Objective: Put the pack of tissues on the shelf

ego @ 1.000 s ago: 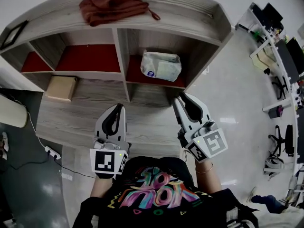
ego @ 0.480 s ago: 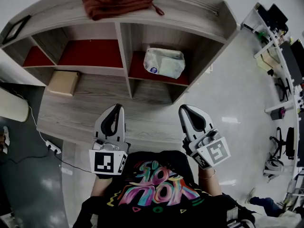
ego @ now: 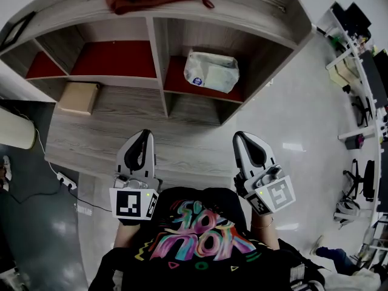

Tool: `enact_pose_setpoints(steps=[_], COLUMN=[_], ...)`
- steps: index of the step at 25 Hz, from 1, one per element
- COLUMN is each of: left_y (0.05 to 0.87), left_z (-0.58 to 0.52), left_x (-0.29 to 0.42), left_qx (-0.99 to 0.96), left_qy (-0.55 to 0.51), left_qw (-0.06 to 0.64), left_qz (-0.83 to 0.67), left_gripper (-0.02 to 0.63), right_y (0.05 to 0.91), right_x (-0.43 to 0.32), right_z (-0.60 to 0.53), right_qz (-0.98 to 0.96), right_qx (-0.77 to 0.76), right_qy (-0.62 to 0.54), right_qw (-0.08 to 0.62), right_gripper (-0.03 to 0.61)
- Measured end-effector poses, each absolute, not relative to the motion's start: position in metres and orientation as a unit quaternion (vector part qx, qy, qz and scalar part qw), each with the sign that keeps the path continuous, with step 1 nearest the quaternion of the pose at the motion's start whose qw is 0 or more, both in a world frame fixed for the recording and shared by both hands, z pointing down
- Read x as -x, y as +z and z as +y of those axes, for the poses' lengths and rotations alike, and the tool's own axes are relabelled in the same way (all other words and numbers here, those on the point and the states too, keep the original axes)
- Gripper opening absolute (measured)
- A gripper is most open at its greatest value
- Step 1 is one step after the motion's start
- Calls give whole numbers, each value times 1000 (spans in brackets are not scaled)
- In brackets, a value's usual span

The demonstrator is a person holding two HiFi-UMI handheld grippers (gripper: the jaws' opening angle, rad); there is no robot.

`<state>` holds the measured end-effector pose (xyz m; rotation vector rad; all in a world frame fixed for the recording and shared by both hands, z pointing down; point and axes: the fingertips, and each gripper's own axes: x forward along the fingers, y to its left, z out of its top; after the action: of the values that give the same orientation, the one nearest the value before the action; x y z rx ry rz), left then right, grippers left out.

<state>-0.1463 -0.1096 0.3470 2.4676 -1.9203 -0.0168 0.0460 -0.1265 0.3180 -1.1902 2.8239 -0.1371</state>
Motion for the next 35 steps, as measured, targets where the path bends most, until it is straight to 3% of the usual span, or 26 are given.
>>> enact_pose_setpoints(steps=[6,13,35], left_y=[350,352,355], left_z=[-111,-113,-118], left_x=[147,148,153], left_qx=[-790,-788,-775], left_qy=[-3,-2,4], left_qw=[10,13,16], left_qz=[-613,-616,-632], left_gripper=[32,32,32], right_y=[331,323,327], right_x=[-48,-46,-59], right_z=[-129,-137,-152], right_qz=[919,918,912], right_qx=[391,387,403], right_qy=[-42,-69,-62], right_qw=[13,46,48], right_gripper=[17,17,15])
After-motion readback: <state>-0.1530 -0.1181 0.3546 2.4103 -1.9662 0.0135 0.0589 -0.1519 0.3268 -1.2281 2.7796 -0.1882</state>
